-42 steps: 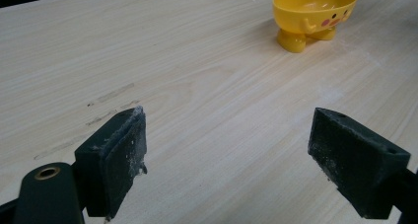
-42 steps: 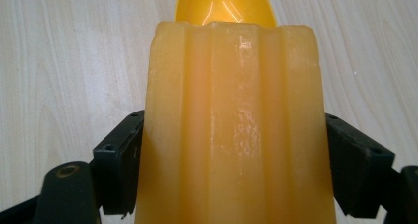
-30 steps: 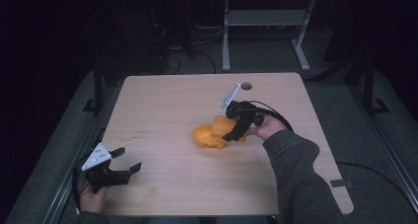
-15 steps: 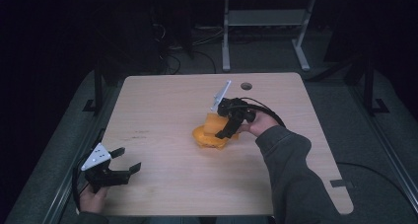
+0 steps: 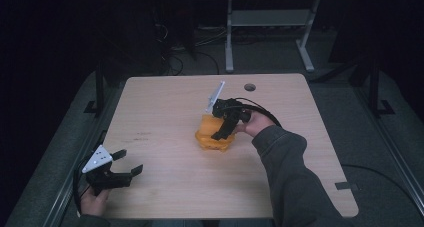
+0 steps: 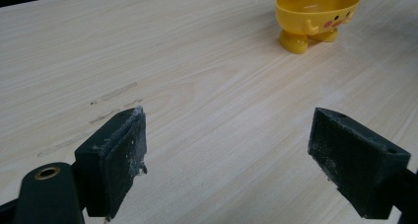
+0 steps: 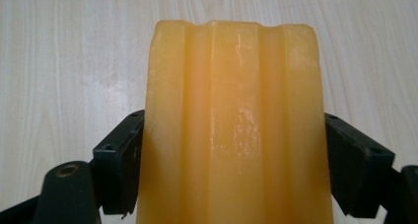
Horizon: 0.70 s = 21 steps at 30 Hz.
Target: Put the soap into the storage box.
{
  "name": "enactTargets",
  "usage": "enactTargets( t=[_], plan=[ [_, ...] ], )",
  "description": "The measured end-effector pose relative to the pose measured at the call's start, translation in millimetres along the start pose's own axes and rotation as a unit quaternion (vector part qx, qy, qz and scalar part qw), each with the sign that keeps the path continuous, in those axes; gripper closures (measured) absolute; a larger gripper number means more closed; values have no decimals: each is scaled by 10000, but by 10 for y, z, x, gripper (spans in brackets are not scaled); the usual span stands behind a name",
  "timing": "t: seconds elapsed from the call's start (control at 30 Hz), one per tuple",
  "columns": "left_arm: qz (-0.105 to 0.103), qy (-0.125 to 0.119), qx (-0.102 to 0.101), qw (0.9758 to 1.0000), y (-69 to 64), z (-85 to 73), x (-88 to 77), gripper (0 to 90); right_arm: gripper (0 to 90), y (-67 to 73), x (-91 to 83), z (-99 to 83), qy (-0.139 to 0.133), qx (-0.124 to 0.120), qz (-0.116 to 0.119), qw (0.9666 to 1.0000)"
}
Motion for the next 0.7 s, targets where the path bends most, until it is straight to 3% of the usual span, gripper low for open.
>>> enactTargets(
  t=[0.4, 0.7],
  plan=[
    [10, 15, -19, 10000, 2, 2, -5, 143, 207, -85, 191, -34, -26, 143, 121, 9998],
    [11, 14, -35, 10000, 0, 0, -3, 143, 207, -108, 288, -26, 3, 75, 150, 9999]
  ],
)
Point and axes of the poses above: each handheld gripper's, and its own axes: x roughly forward along the jaws, z roughly out of its top, y roughly to its left, the point moved 3 cm from there along x, roughly forward along the jaws, and after that the axes turned 12 degrees about z, right-handed, at the moved point
